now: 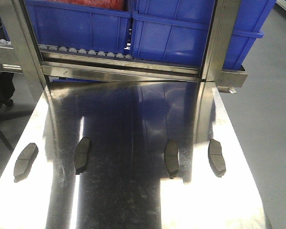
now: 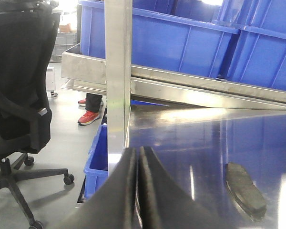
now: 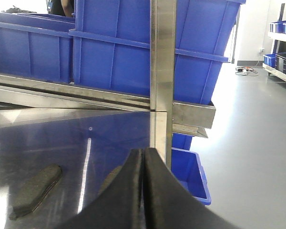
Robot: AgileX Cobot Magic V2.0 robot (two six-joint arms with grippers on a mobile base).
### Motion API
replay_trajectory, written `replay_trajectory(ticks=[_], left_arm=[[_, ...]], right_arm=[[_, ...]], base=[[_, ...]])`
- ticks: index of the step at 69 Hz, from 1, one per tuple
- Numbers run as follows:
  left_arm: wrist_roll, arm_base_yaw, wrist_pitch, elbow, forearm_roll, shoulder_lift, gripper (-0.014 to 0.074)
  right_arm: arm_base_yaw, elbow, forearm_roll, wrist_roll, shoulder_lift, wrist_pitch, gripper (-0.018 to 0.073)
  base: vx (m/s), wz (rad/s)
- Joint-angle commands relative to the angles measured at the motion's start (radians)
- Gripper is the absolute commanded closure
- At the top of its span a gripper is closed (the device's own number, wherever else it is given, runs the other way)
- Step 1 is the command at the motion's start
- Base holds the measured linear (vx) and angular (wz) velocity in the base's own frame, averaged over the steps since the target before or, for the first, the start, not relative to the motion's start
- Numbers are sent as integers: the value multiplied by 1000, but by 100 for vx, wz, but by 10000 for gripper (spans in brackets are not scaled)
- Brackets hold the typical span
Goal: Move and align brake pads A on conveyor
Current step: 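Move the left gripper down toward the brake pad nearest it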
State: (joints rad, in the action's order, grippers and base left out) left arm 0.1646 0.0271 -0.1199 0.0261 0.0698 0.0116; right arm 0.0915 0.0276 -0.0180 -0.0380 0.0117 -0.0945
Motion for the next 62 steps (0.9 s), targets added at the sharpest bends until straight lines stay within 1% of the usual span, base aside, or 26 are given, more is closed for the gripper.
replay_trajectory(ticks=[1,5,11,14,23,30,33,36,41,49,53,62], left_arm=[[2,0,74,24,-1,15,602],[2,0,79,24,-1,15,602],[9,0,135,7,-2,15,602],[9,0,145,-18,-2,15,602],[9,0,114,-139,-1,-18,602],[-7,0,38,-257,1,-112,602],[-23,0,-14,-304,1,-153,602],[-39,0,-67,-350,0,-200,602],[-76,0,-188,-429,0,-273,602],[-79,0,-346,-508,-1,-391,602],[-76,0,-365,-519,-2,-432,602],[-74,0,-367,-519,-2,-486,602]], right_arm=[[-7,6,8,1,14,72,569],[-7,6,8,1,14,72,569],[-7,6,8,1,14,72,569],[-7,6,8,1,14,72,569],[-7,6,8,1,14,72,569],[-7,6,8,1,14,72,569],[-7,6,8,1,14,72,569],[-7,6,8,1,14,72,569],[-7,6,8,1,14,72,569],[-7,6,8,1,14,72,569],[-7,6,8,1,14,72,569],[-7,6,8,1,14,72,569]], base=[[0,0],[0,0],[0,0],[0,0],[0,0],[0,0],[0,0],[0,0],[0,0],[0,0],[0,0],[0,0]])
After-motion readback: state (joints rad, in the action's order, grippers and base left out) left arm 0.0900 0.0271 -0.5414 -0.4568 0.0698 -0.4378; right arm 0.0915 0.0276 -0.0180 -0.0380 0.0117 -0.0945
